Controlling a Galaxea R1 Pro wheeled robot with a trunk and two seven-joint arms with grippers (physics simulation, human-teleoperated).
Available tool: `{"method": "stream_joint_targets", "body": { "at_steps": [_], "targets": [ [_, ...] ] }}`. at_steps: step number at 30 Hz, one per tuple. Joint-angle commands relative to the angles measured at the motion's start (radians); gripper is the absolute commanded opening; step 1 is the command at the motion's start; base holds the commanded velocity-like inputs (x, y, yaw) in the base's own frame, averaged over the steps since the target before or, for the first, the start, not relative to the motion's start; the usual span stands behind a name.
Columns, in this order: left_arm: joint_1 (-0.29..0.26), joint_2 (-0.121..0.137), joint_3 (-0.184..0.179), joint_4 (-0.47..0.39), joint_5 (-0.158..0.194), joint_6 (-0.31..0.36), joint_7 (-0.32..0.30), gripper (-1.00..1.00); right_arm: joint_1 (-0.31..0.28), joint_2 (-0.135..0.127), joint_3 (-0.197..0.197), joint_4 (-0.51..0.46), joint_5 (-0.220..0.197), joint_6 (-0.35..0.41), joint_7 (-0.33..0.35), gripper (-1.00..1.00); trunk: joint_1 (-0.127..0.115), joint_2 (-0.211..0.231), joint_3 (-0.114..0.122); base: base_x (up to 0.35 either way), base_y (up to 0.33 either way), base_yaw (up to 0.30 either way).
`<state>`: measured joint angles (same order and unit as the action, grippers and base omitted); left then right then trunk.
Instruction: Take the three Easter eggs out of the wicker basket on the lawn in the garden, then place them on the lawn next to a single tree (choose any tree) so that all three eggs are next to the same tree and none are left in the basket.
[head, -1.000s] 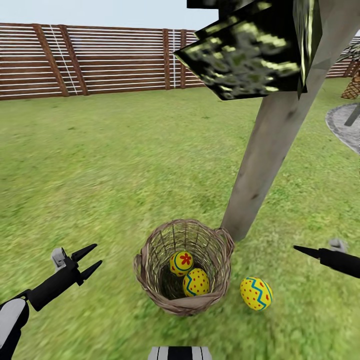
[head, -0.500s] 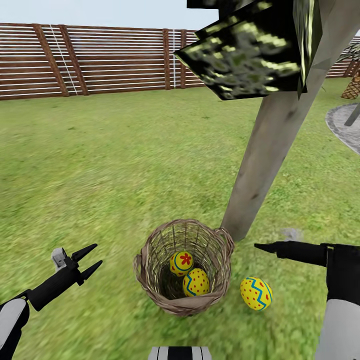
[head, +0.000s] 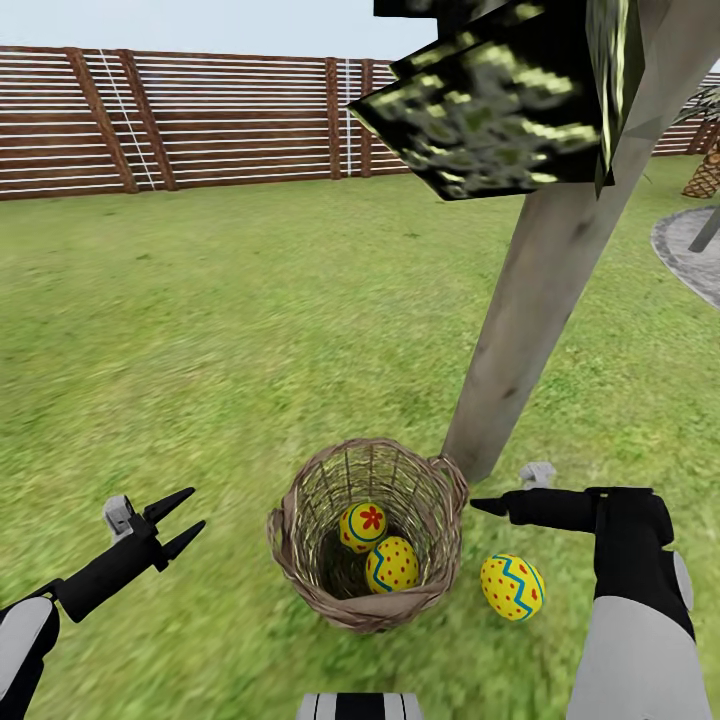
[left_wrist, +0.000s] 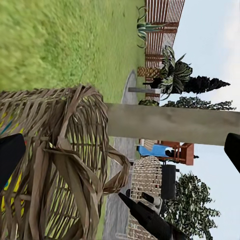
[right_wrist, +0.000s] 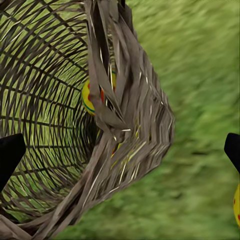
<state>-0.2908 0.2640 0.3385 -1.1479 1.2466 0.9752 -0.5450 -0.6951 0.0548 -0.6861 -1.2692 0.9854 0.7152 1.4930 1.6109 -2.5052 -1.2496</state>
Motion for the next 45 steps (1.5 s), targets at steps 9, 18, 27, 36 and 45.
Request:
{"method": "stream_joint_targets", "body": {
  "at_steps": [9, 18, 27, 36, 45],
  "targets": [
    [-0.001, 0.0, 0.001, 0.0, -0.003, 0.005, -0.004, 1.0, -0.001, -0.001, -0.005, -0.001, 0.005, 0.01, 0.007, 1.0, 0.0, 0.0, -0.001, 0.0, 0.0, 0.0],
    [-0.001, 0.0, 0.002, 0.002, -0.003, 0.005, -0.004, 1.0, -0.001, -0.009, -0.011, -0.002, -0.003, 0.012, 0.009, 1.0, -0.001, 0.0, 0.003, 0.0, 0.0, 0.0],
    [-0.001, 0.001, 0.002, 0.003, -0.005, 0.005, -0.004, 1.0, -0.001, -0.006, -0.013, -0.002, -0.007, 0.012, 0.016, 1.0, -0.005, 0.002, 0.038, 0.0, 0.0, 0.0],
    [-0.001, -0.001, 0.001, 0.004, -0.004, 0.003, -0.004, 1.0, -0.001, 0.0, -0.005, -0.035, -0.003, 0.012, 0.013, 1.0, -0.006, 0.003, 0.053, 0.0, 0.0, 0.0],
    [-0.001, -0.005, 0.0, 0.005, -0.005, -0.001, -0.004, 1.0, -0.002, 0.044, 0.109, -0.045, -0.005, 0.015, 0.01, 1.0, -0.006, 0.003, 0.053, 0.0, 0.0, 0.0]
  ]
}}
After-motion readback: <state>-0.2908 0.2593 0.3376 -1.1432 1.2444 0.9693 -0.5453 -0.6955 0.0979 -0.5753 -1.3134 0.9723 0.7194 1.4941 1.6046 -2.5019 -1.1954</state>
